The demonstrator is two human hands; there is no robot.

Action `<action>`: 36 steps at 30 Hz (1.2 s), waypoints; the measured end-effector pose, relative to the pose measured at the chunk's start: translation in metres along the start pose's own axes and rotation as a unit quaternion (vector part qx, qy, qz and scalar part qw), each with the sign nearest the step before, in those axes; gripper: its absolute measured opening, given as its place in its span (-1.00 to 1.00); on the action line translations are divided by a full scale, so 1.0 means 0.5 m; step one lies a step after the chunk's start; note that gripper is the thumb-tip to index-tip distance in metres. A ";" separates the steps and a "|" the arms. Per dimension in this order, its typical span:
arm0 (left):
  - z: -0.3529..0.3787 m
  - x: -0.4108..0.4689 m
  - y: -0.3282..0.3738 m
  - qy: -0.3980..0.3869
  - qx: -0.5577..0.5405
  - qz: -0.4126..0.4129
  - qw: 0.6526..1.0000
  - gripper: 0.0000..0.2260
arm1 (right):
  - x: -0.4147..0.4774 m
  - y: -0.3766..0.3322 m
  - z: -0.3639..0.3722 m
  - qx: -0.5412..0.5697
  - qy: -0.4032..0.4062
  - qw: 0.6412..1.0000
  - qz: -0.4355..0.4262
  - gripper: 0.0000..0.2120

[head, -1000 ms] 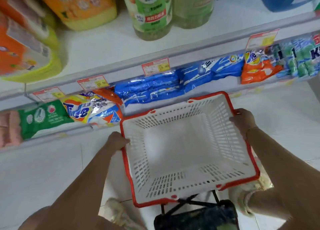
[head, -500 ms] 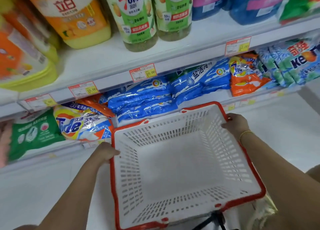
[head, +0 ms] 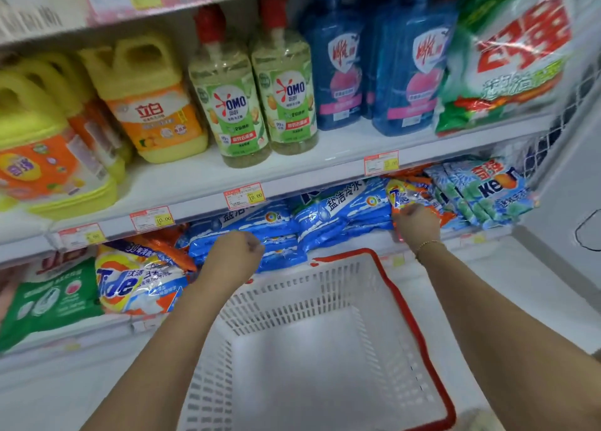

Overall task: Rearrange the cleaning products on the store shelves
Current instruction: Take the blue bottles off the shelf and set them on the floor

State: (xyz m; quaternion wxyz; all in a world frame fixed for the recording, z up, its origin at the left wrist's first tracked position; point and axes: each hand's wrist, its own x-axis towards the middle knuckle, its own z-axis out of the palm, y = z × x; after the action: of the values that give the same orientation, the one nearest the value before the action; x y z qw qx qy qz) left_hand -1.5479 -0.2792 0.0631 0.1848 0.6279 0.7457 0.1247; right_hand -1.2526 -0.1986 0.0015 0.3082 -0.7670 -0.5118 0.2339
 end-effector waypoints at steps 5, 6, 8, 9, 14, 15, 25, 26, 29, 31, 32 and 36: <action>-0.068 0.075 0.222 0.090 -0.177 0.139 0.970 -0.90 | 0.098 -0.130 -0.150 0.219 0.195 0.953 -0.080 -0.78; -0.073 0.100 0.259 0.085 -0.209 0.159 0.961 -0.89 | 0.119 -0.144 -0.164 0.231 0.187 0.952 -0.080 -0.73; -0.079 0.153 0.321 0.055 -0.270 0.188 0.943 -0.78 | 0.159 -0.162 -0.183 0.238 0.152 0.957 -0.071 -0.58; -0.079 0.180 0.348 0.040 -0.293 0.197 0.935 -0.70 | 0.176 -0.166 -0.191 0.231 0.134 0.961 -0.074 -0.51; -0.082 0.316 0.471 0.022 -0.351 0.214 0.911 -0.40 | 0.248 -0.161 -0.233 0.276 0.061 0.952 -0.119 -0.38; -0.086 0.337 0.497 0.025 -0.353 0.221 0.909 -0.38 | 0.256 -0.161 -0.237 0.290 0.038 0.947 -0.135 -0.37; -0.097 0.364 0.601 0.059 -0.314 0.259 0.912 -0.33 | 0.283 -0.144 -0.244 0.378 -0.053 0.905 -0.185 -0.50; -0.096 0.355 0.596 0.067 -0.309 0.270 0.909 -0.30 | 0.278 -0.141 -0.256 0.385 -0.058 0.902 -0.185 -0.54; -0.077 0.322 0.583 0.077 -0.339 0.296 0.890 -0.28 | 0.250 -0.131 -0.291 0.391 -0.089 0.896 -0.190 -0.57; -0.067 0.307 0.580 0.088 -0.358 0.297 0.881 -0.27 | 0.235 -0.126 -0.297 0.388 -0.113 0.894 -0.196 -0.56; -0.067 0.297 0.580 0.096 -0.363 0.299 0.877 -0.26 | 0.226 -0.124 -0.300 0.387 -0.121 0.892 -0.199 -0.54; -0.077 0.286 0.581 0.100 -0.362 0.302 0.876 -0.27 | 0.201 -0.132 -0.301 0.372 -0.143 0.893 -0.208 -0.53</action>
State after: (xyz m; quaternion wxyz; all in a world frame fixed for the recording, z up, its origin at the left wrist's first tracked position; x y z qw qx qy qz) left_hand -1.3263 -0.0845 0.2024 0.2769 0.6957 0.4370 0.4983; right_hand -1.1565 -0.1217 0.1494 0.5361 -0.4309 -0.5736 0.4448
